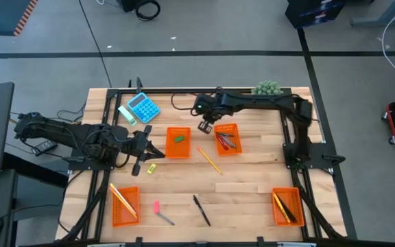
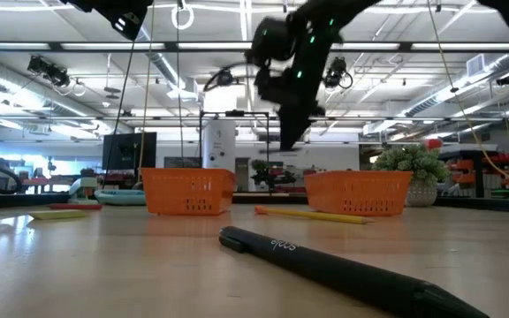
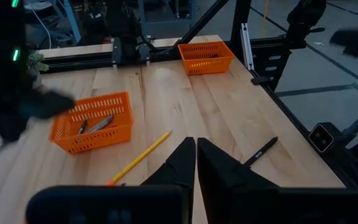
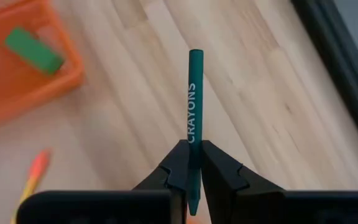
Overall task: Sort crayons/erasers/pens/pencils in bins
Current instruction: Put the green crayon into the top right orange bin
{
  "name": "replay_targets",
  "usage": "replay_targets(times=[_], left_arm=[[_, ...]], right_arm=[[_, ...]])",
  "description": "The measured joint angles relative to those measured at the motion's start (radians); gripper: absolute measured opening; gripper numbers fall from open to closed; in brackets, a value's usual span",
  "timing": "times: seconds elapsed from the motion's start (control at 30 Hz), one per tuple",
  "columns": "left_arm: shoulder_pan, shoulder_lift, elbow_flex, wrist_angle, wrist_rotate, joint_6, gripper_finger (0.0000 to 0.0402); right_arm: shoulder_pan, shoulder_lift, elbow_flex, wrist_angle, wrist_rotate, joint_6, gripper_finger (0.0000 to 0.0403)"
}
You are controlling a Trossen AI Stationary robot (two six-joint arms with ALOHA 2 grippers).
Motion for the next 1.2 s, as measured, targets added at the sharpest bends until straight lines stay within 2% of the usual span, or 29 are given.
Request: replay_targets(times=[0.2,0.43,0.63,0.93,1.2], left_arm=[[0.000,0.000,0.000,0.000,0.000,-0.005,0.0031],[-0.007,0.000,0.000,-0.003,0.000,-0.005,0.0027],[-0.010,0.000,0.000,-0.004,0.000,-0.002,0.0024],[-0.010,0.000,0.000,-0.010,0.000,0.002,0.0036],[-0.010,0.000,0.000,-0.017,0.000,0.002,0.0030]], right_arm=[[0.077,-0.148,-0.019,-0.157,0.021,0.161,0.0041],[0.198,-0.232,-0.284,-0.145,0.047,0.338,0.0041],[0.225,-0.257,-0.458,-0.014,0.052,0.397,0.0040],[0.207,-0.260,-0.550,0.169,0.007,0.383,0.0040],[0.202,-0.260,-0.654,0.259,-0.003,0.408,0.0040]])
